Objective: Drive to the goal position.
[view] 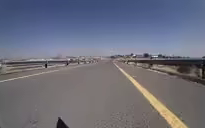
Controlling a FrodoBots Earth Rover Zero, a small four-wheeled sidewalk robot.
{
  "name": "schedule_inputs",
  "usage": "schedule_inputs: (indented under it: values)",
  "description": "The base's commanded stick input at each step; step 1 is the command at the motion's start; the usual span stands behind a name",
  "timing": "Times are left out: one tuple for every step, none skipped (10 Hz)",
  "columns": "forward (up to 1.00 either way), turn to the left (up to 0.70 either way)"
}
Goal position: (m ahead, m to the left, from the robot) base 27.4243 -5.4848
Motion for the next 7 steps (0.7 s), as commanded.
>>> schedule_inputs:
  values:
    - [1.0, 0.0]
    - [1.0, 0.0]
    - [1.0, 0.0]
    - [1.0, 0.0]
    - [1.0, 0.0]
    - [1.0, 0.0]
    - [1.0, 0.0]
